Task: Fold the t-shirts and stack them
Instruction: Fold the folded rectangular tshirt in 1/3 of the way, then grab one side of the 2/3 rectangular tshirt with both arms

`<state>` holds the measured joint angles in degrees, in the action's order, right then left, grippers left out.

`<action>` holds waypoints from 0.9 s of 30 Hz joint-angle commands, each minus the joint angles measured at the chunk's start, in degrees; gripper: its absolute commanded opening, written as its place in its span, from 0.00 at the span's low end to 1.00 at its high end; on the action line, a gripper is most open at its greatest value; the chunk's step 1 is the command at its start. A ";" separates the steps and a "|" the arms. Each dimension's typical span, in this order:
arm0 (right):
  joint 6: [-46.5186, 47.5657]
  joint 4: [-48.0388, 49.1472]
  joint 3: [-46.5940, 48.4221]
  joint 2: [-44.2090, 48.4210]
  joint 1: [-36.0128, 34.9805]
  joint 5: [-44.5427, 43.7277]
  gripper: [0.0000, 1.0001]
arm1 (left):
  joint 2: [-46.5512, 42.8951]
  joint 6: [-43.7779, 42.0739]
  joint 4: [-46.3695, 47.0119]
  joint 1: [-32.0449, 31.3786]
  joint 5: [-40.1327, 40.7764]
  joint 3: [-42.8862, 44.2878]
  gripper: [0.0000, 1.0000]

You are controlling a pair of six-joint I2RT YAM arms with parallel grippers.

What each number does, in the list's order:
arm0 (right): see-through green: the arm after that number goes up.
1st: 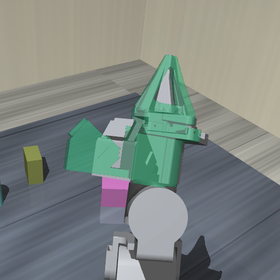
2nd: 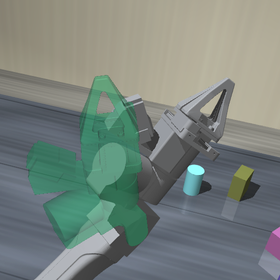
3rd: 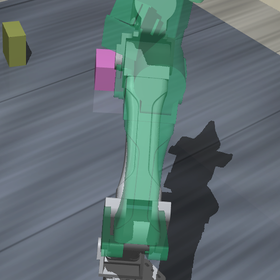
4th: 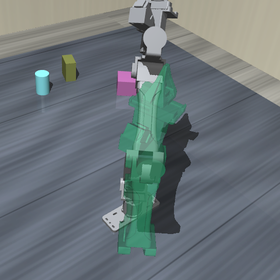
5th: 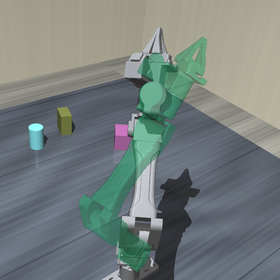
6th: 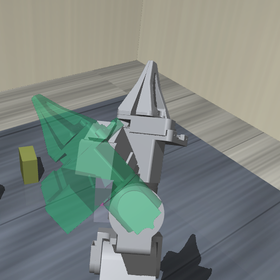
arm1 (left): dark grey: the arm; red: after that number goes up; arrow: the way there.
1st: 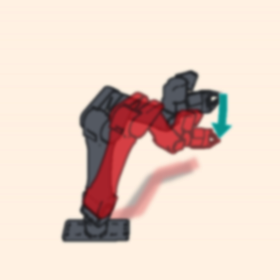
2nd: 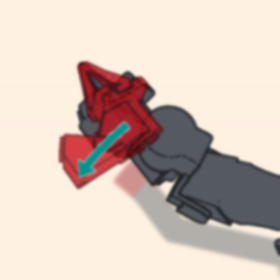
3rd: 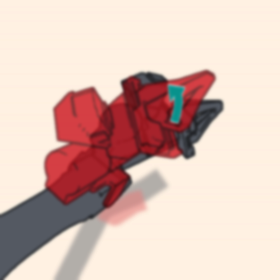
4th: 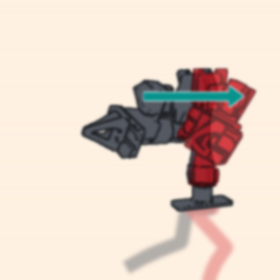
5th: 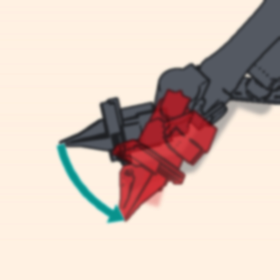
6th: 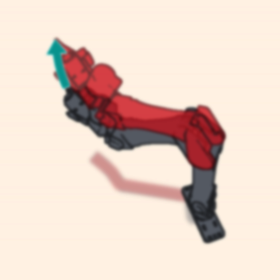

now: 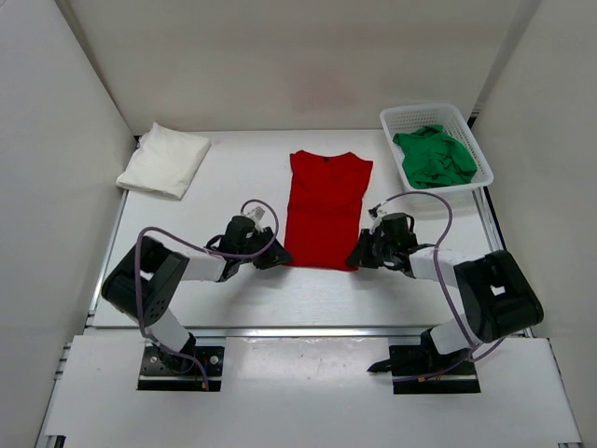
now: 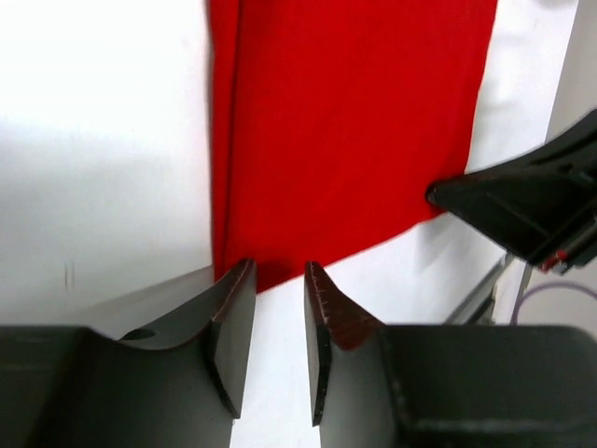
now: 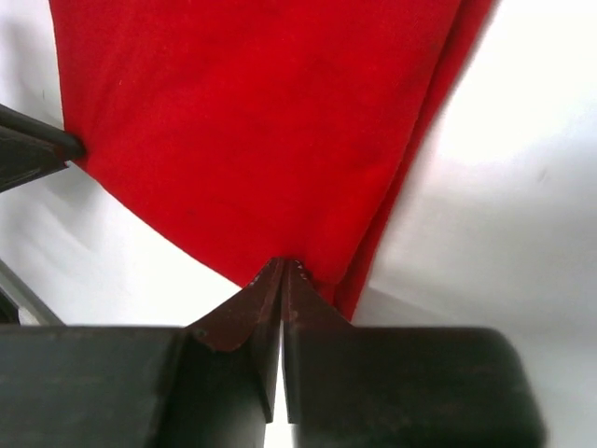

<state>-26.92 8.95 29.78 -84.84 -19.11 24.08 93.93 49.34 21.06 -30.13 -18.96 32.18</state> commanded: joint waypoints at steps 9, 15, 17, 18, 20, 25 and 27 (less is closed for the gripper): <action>1.78 -6.47 -5.44 15.92 3.03 -0.40 0.46 | -12.03 -8.82 -13.94 -0.99 4.74 -1.59 0.53; 1.78 -8.69 -7.11 15.59 4.96 -3.70 0.46 | -4.55 -8.03 -11.74 -3.18 3.32 -0.54 0.54; 1.78 -8.69 -6.49 12.52 4.44 -2.54 0.45 | -2.79 -7.68 -11.31 -3.88 3.14 0.68 0.53; 1.87 -8.60 -5.71 11.55 3.13 -3.33 0.43 | -2.61 -7.59 -10.96 -3.80 3.23 0.69 0.53; 1.61 -7.55 -5.78 10.31 1.89 -2.55 0.41 | -2.09 -7.59 -10.87 -3.80 3.31 1.12 0.49; -0.42 -1.31 -7.28 8.03 3.38 0.10 0.11 | -1.73 -6.63 -9.29 -3.01 2.45 0.86 0.28; -0.51 -0.43 -7.54 8.98 3.47 1.06 0.01 | -1.64 -6.37 -9.11 -3.44 2.96 1.13 0.14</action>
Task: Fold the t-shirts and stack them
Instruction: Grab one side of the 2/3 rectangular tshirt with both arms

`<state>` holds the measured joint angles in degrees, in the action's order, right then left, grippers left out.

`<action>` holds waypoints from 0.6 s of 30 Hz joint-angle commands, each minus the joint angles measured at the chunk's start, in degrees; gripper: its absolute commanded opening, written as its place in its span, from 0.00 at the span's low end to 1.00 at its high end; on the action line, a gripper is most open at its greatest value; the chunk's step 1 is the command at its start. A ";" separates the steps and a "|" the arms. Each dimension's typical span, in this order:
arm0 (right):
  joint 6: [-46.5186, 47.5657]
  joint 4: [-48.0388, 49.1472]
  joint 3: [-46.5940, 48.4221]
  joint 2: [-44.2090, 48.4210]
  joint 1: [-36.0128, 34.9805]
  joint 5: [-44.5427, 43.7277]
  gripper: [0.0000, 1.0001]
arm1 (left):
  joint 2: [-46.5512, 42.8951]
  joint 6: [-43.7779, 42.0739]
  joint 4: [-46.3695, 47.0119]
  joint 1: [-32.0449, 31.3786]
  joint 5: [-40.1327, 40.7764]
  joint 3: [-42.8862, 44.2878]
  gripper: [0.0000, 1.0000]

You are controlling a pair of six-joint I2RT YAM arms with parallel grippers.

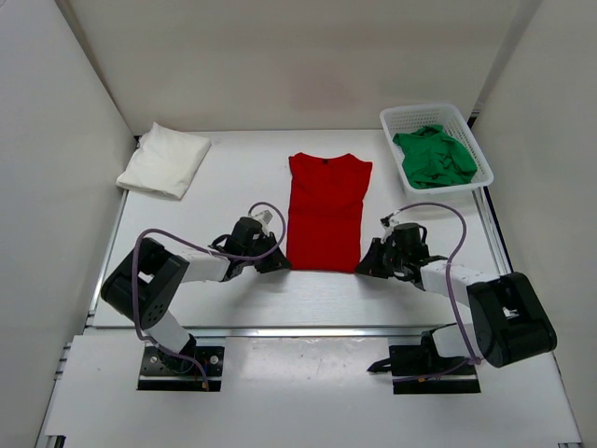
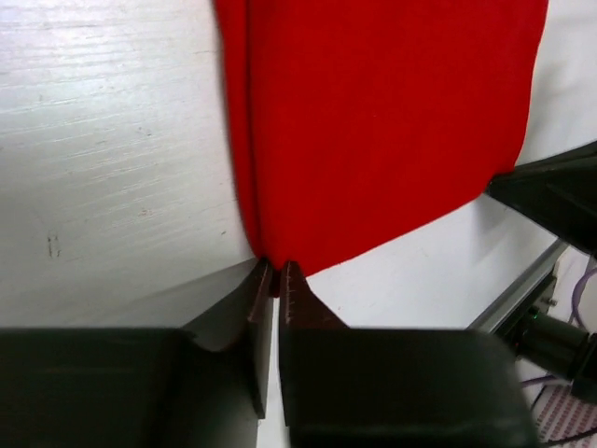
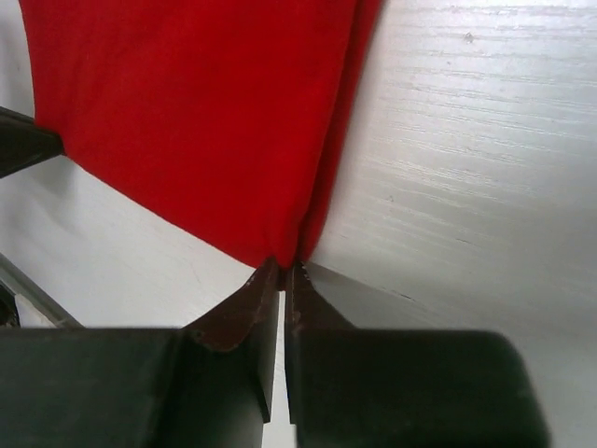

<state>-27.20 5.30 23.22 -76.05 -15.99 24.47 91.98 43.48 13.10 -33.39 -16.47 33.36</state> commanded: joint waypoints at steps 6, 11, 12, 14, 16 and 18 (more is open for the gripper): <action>-1.27 -1.59 -2.83 7.65 -3.42 -1.87 0.00 | -7.67 -0.85 -4.66 -1.77 1.53 -1.81 0.00; -7.59 -10.11 -10.02 20.57 -14.05 -8.89 0.00 | -18.93 -4.63 -16.06 -2.56 1.88 -7.16 0.00; -10.56 -11.53 -10.65 24.94 -18.16 -9.87 0.00 | -23.30 -4.46 -18.53 -2.65 2.14 -10.04 0.00; -15.32 -17.23 -12.06 32.17 -23.79 -13.46 0.00 | -30.00 -3.15 -22.92 -3.70 1.62 -12.79 0.00; -20.50 -21.44 -11.54 39.89 -28.73 -15.58 0.00 | -39.73 -1.40 -28.11 -5.28 1.70 -14.12 0.00; -21.40 -25.42 -8.39 42.72 -32.25 -17.52 0.01 | -45.37 0.45 -32.77 -5.46 1.88 -11.85 0.00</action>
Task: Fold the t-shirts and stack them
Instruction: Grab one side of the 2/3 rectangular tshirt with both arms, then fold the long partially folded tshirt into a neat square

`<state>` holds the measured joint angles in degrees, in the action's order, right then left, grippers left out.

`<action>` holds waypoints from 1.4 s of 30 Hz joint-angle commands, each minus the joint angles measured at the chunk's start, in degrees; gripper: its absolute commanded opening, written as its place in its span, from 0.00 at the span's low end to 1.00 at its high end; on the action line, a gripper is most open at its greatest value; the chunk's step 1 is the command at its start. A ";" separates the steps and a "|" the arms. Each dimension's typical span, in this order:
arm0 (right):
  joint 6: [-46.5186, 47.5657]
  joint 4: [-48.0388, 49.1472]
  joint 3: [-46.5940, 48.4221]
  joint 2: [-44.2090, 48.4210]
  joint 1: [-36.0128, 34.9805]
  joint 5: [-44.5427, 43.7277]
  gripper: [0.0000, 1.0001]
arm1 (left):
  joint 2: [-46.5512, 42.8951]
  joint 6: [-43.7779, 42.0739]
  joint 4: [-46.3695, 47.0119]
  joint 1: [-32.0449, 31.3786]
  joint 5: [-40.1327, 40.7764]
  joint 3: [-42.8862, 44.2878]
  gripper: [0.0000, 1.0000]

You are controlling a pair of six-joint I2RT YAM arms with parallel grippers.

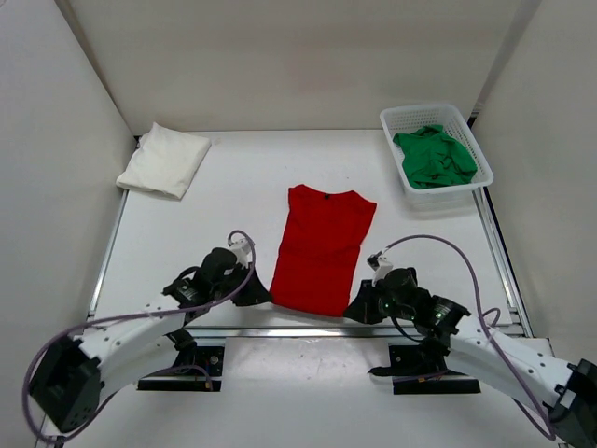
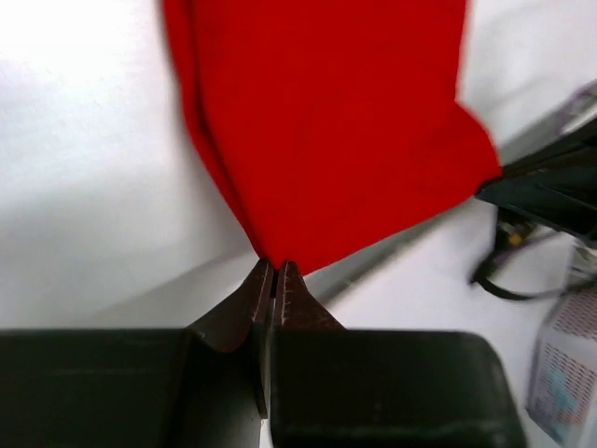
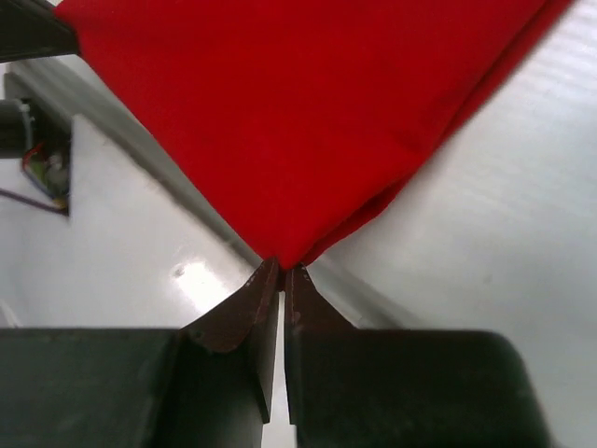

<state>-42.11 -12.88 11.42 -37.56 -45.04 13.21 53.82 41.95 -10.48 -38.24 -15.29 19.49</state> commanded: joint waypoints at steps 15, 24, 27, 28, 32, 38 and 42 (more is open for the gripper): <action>15.39 4.59 36.03 -34.29 35.89 15.78 0.00 | 32.70 -2.14 2.74 13.45 -1.15 42.97 0.00; 15.48 8.48 50.18 -59.19 40.46 12.72 0.00 | 59.80 0.40 2.13 17.14 2.54 63.82 0.09; 15.65 9.63 53.96 -63.67 40.99 11.75 0.00 | 61.84 2.25 4.15 18.11 3.42 64.63 0.18; 15.65 9.55 55.01 -64.38 40.91 11.92 0.01 | 61.58 3.39 5.63 18.63 3.25 64.97 0.20; 15.21 10.25 60.46 -66.68 40.73 12.54 0.20 | 59.30 5.59 11.52 19.43 2.37 62.79 0.36; 18.55 7.25 57.33 -60.88 37.49 7.80 0.41 | 51.22 5.86 18.72 16.62 1.41 52.60 0.42; 16.63 14.62 43.09 -54.64 33.01 9.99 0.11 | 49.80 5.50 19.43 10.91 1.76 45.93 0.40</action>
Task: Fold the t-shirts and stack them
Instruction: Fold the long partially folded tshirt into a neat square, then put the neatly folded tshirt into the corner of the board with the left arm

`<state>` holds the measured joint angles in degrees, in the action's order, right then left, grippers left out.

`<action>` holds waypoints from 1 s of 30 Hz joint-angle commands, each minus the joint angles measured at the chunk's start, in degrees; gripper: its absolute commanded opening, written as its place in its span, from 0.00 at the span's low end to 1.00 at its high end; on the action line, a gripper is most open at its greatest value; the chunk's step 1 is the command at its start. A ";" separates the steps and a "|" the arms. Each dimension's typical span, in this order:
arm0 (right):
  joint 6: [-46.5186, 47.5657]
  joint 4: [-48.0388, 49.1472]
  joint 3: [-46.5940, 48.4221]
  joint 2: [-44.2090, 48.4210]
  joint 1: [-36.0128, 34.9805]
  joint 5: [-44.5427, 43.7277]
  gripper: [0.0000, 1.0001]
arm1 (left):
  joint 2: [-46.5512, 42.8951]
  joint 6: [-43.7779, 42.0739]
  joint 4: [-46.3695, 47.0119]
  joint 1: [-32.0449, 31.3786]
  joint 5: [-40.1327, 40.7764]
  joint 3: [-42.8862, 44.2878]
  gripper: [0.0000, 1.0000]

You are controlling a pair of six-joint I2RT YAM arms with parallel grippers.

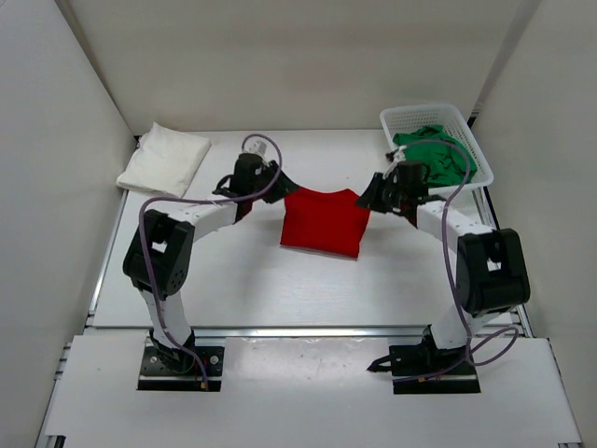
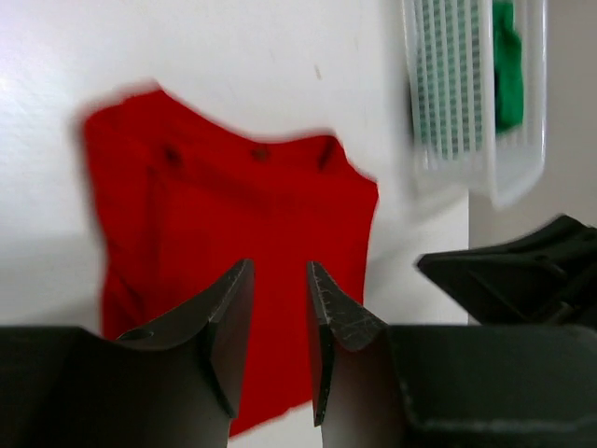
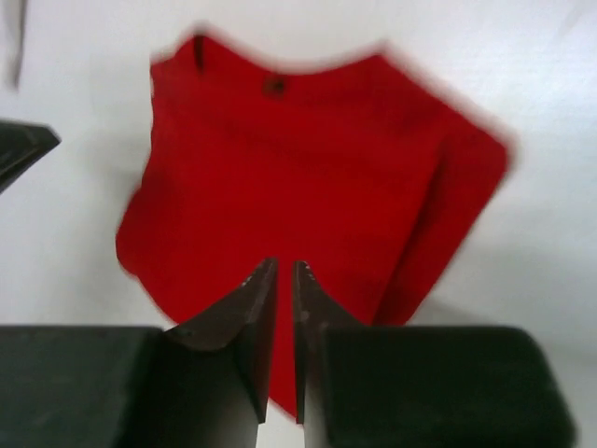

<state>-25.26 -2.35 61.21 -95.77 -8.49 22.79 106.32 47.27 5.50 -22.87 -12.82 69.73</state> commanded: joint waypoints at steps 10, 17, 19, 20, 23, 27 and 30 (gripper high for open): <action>-2.34 15.79 -26.14 3.31 -5.75 2.96 0.00 | -3.75 4.85 17.24 -6.31 -2.91 -29.28 0.34; 0.47 11.76 -24.21 6.90 -6.18 3.40 0.00 | -14.01 6.10 20.45 -6.57 -6.87 -36.78 0.63; 1.52 10.35 -22.89 8.84 -6.71 4.72 0.10 | -18.15 2.06 17.03 -6.40 -3.38 -36.60 0.66; 2.48 9.22 -22.11 10.06 -7.32 5.86 0.17 | -20.34 1.26 15.61 -5.79 -2.66 -36.86 0.66; 4.42 5.00 -21.05 13.92 -10.13 2.36 0.39 | -24.57 -1.12 12.62 -3.42 -0.54 -38.18 0.51; 2.67 6.83 -26.04 20.52 -11.11 2.17 0.59 | -25.91 -3.49 9.98 -0.07 1.83 -39.86 0.56; 2.14 8.06 -29.30 23.69 -11.89 2.97 0.62 | -21.53 -4.81 9.53 0.81 0.08 -38.01 0.69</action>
<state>-23.14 4.67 34.68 -74.39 -19.84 26.09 82.24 45.47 18.44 -22.44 -12.88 31.14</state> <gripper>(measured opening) 0.613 0.673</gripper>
